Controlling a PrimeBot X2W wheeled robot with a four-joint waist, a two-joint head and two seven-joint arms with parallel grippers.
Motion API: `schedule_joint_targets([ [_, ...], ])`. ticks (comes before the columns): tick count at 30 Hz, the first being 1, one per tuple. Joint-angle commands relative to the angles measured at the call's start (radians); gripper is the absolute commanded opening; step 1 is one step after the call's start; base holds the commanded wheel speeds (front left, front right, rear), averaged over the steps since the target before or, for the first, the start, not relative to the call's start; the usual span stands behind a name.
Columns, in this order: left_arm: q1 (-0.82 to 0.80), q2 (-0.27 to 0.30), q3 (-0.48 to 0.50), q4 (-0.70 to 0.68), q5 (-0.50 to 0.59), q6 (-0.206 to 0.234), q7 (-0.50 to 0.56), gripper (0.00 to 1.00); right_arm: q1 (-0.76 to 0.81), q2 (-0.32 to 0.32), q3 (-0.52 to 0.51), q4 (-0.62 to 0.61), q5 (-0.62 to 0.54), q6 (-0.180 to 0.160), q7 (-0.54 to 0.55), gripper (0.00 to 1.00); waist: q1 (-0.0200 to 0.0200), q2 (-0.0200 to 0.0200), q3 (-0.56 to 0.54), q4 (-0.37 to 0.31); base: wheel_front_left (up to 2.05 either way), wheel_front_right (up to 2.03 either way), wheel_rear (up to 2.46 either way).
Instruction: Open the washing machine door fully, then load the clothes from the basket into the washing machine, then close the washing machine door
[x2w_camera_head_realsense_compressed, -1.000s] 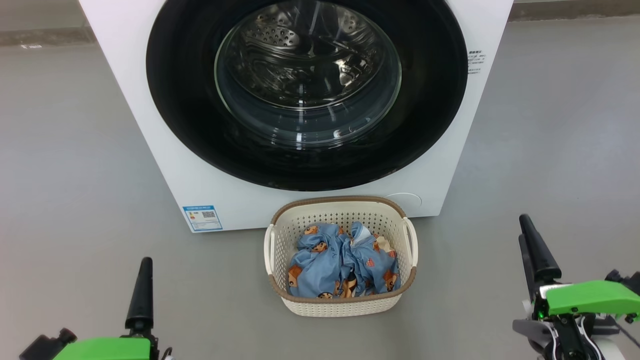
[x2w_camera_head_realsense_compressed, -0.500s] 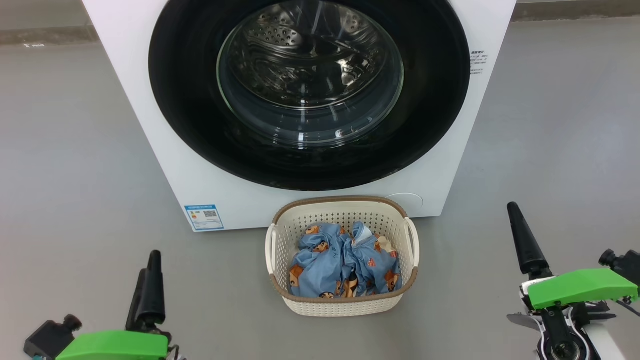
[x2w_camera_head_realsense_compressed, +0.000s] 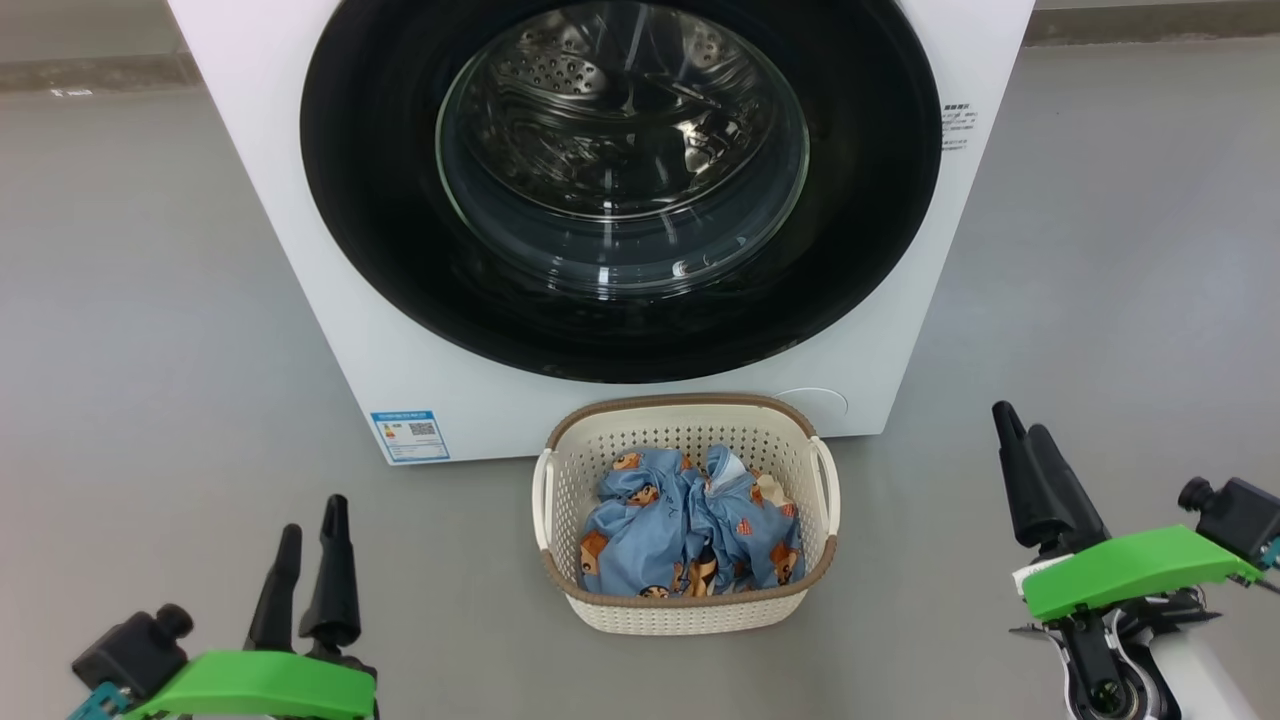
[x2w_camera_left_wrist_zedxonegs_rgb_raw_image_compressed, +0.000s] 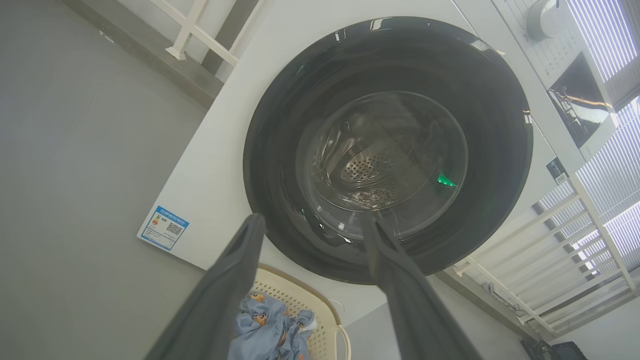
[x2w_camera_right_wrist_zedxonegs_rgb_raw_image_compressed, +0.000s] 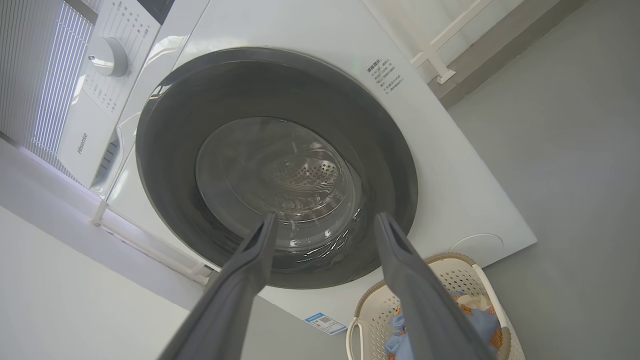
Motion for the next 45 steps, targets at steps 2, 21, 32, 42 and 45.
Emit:
schedule_joint_targets([
  [2,-0.056,0.014,0.008,-0.007,0.070,-0.001,-0.017,1.00,-0.065,-0.024,0.026,-0.010,-0.075,0.004,-0.020,1.00,0.0000,-0.0001,-0.002,0.001,0.00,0.00,0.00],
  [21,-0.079,-0.001,0.006,0.040,0.297,0.010,-0.071,1.00,-0.105,-0.039,0.066,0.042,-0.370,0.005,-0.072,1.00,-0.0001,-0.0001,-0.011,0.002,0.00,0.00,0.00],
  [32,-0.089,-0.003,0.001,0.065,0.424,0.017,-0.104,1.00,-0.122,-0.051,0.088,0.074,-0.497,0.005,-0.105,1.00,-0.0001,-0.0001,-0.017,0.005,0.00,0.00,0.00],
  [42,-0.102,-0.004,-0.005,0.077,0.537,0.018,-0.134,1.00,-0.139,-0.059,0.098,0.103,-0.600,0.006,-0.134,1.00,-0.0001,-0.0001,-0.014,0.007,0.00,0.00,0.00],
  [45,-0.107,-0.004,-0.007,0.079,0.569,0.017,-0.143,1.00,-0.146,-0.061,0.103,0.107,-0.630,0.006,-0.143,1.00,-0.0001,-0.0001,-0.012,0.008,0.00,0.00,0.00],
])
